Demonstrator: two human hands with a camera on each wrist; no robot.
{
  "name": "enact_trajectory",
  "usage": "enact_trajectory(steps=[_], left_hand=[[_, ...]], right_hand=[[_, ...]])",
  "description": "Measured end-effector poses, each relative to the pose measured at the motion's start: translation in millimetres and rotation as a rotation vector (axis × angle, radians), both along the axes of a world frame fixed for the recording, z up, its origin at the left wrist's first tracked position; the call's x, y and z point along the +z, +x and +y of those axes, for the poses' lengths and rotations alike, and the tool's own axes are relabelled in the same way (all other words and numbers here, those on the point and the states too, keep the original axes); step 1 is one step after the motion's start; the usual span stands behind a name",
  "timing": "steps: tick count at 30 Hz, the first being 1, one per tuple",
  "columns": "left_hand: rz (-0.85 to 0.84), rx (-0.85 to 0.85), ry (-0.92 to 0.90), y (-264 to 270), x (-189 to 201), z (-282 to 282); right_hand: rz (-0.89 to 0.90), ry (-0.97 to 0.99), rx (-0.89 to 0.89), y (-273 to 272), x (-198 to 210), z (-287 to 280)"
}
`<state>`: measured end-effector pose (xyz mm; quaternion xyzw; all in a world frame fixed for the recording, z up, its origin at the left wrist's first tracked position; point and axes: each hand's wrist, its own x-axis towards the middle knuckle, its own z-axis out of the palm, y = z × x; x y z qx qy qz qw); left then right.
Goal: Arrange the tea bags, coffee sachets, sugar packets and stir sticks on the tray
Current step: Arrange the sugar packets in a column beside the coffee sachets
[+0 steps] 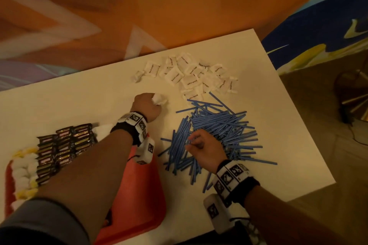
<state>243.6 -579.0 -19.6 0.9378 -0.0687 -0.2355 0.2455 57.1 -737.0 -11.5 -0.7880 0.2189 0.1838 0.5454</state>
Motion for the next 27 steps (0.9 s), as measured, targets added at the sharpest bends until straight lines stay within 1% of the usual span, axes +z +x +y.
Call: enact_trajectory(steps=[1,3,5,7,8,10,11,13,14,15,16,17,19,20,24,25,27], left_hand=[[0.029,0.097,-0.061,-3.3,5.9,1.3],[0.141,0.333,-0.217,-11.7,19.3,4.3],[0.284,0.534,-0.447,-22.5,34.1,8.4],[0.375,0.655,-0.611,-35.6,47.5,13.9],[0.394,0.694,-0.650,-42.9,54.2,16.0],[0.397,0.744,-0.668,-57.7,62.2,24.7],[0.411,0.755,-0.694,-66.0,67.8,29.4],[0.411,0.680,-0.718,-80.2,76.4,43.0],[0.441,0.672,-0.725,-87.5,83.4,48.1],[0.456,0.712,-0.743,-93.9,87.7,53.5],[0.507,0.759,-0.795,-99.6,92.1,59.8],[0.527,0.769,-0.845,-106.2,98.3,64.0],[0.667,0.870,-1.001,-118.0,109.3,74.0],[0.702,0.890,-1.044,-124.9,114.4,80.8],[0.753,0.931,-1.167,-146.1,126.3,109.3],[0.761,0.951,-1.218,-149.2,125.5,116.7],[0.748,0.996,-1.261,-154.0,124.3,130.7]], right_hand=[[0.003,0.011,-0.007,1.5,0.1,0.3],[0.005,0.019,-0.021,6.3,2.1,2.1],[-0.007,0.030,-0.038,15.1,9.3,6.1],[-0.033,0.075,-0.077,26.3,22.0,12.7],[-0.056,0.105,-0.099,32.0,30.6,16.6],[-0.136,0.158,-0.105,42.1,48.3,25.8],[-0.184,0.174,-0.080,46.4,58.0,31.6],[-0.265,0.190,0.002,51.8,73.5,44.7],[-0.290,0.199,0.040,53.0,79.6,51.7],[-0.304,0.205,0.073,53.1,84.9,59.1],[-0.311,0.204,0.101,52.9,89.9,66.4],[-0.312,0.196,0.123,52.4,94.4,73.0],[-0.311,0.184,0.155,49.8,103.7,87.1],[-0.317,0.175,0.175,48.1,108.4,94.0],[-0.317,0.153,0.237,41.2,119.5,125.2],[-0.311,0.161,0.239,39.6,122.1,132.7],[-0.281,0.225,0.211,37.0,127.6,145.4]])
